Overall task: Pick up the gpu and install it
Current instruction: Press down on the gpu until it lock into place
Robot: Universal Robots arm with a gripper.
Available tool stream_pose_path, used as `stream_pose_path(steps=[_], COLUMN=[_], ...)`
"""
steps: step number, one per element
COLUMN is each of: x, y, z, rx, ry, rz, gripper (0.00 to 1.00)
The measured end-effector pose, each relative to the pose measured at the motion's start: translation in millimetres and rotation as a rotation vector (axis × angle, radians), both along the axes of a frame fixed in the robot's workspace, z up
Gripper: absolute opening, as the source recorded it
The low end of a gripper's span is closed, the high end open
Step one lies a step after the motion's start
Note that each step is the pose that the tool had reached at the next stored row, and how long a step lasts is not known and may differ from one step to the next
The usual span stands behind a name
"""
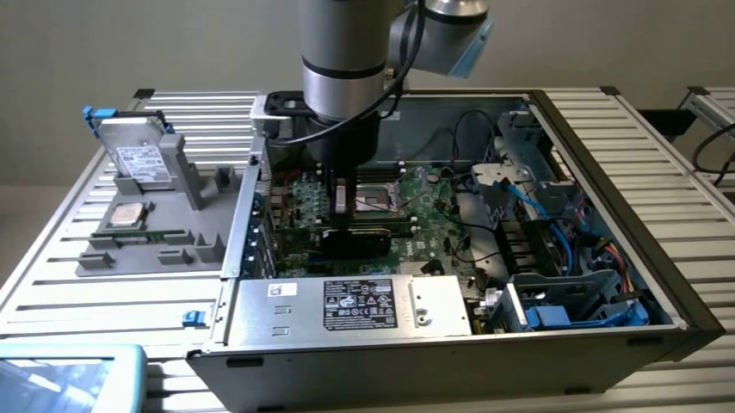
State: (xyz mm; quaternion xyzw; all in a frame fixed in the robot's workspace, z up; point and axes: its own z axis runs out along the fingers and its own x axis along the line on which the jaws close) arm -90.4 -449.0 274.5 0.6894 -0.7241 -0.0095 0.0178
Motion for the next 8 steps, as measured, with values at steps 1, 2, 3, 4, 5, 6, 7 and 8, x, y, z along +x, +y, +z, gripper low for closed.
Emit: stream_pose_path(steps=[1, 2, 3, 4, 5, 6, 7, 8], x=[-0.1, -0.2, -0.4, -0.7, -0.9, -1.1, -1.5, -2.1], y=[-0.1, -0.2, -0.4, -0.4, -0.6, -0.8, -0.9, -1.1], z=[3.6, 6.2, 9.1, 12.6, 16.1, 19.0, 21.1, 22.5], rx=[-0.0002, 0.0002, -0.0002, 0.0001, 0.0, 0.0, -0.0001, 0.0], ry=[0.0009, 0.0013, 0.0019, 0.002, 0.0023, 0.0025, 0.0026, 0.0026], rz=[-0.001, -0.002, -0.003, -0.004, -0.004, -0.005, -0.006, -0.006], gripper=[0.12, 0.12, 0.12, 0.12, 0.12, 0.12, 0.12, 0.12])
